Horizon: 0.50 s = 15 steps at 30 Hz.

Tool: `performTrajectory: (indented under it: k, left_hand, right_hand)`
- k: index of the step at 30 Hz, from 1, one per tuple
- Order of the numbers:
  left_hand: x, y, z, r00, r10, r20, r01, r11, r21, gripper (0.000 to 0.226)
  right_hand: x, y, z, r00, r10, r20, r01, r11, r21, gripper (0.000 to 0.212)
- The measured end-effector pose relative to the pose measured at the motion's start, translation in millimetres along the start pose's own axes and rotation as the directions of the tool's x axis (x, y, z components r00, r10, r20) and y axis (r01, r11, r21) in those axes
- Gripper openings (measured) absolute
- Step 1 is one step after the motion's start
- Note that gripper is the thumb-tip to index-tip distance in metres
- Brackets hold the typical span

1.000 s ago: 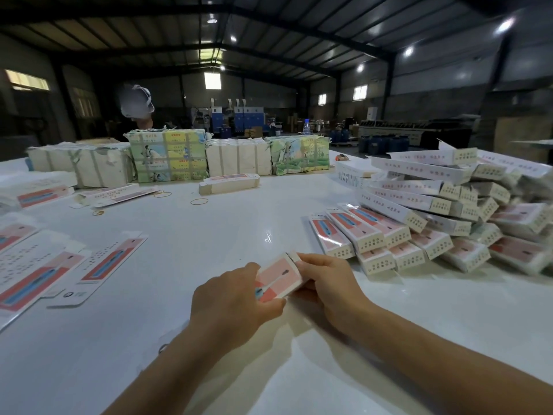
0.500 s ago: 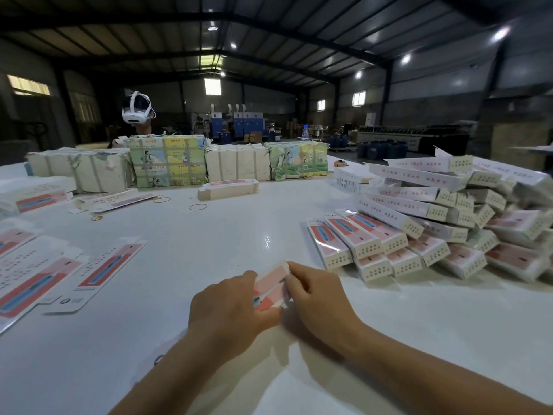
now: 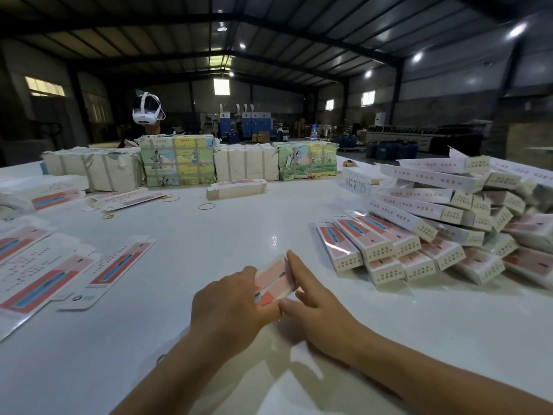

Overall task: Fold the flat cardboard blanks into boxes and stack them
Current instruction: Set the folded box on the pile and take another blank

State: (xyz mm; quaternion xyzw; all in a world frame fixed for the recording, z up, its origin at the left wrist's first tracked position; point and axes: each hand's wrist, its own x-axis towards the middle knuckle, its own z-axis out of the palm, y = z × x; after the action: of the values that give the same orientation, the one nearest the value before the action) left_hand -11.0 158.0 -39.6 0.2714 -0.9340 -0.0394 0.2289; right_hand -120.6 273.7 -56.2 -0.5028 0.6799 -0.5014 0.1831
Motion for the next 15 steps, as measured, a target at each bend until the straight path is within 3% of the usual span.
performTrajectory:
  k: [3, 6, 9, 13, 15]
  left_hand:
    - [2.3, -5.5, -1.1, 1.0, 0.01, 0.021, -0.011, 0.999, 0.044, 0.061]
    - [4.0, -10.7, -4.6, 0.997, 0.055, 0.059, -0.059, 0.996, 0.061, 0.058]
    - [2.8, -9.4, -8.3, 0.986, 0.157, 0.061, -0.162, 0.983, 0.086, 0.049]
    - [-1.1, -15.1, -8.9, 0.971, 0.212, 0.11, -0.219, 0.974, 0.051, 0.053]
    - [-0.9, -14.7, -10.6, 0.941, 0.338, -0.036, -0.335, 0.94, 0.066, 0.049]
  right_hand:
    - [2.8, 1.5, -4.3, 0.999, 0.011, 0.037, -0.011, 1.0, 0.015, 0.076]
    - [3.1, -6.3, -11.1, 0.995, -0.088, 0.052, 0.097, 0.97, -0.225, 0.079]
    - [5.3, -6.3, -16.4, 0.952, -0.262, 0.159, 0.306, 0.84, -0.448, 0.079]
    - [4.5, 3.0, -20.0, 0.906, -0.338, 0.253, 0.419, 0.639, -0.646, 0.07]
    - [6.7, 6.2, -19.9, 0.885, -0.4, 0.237, 0.428, 0.503, -0.75, 0.065]
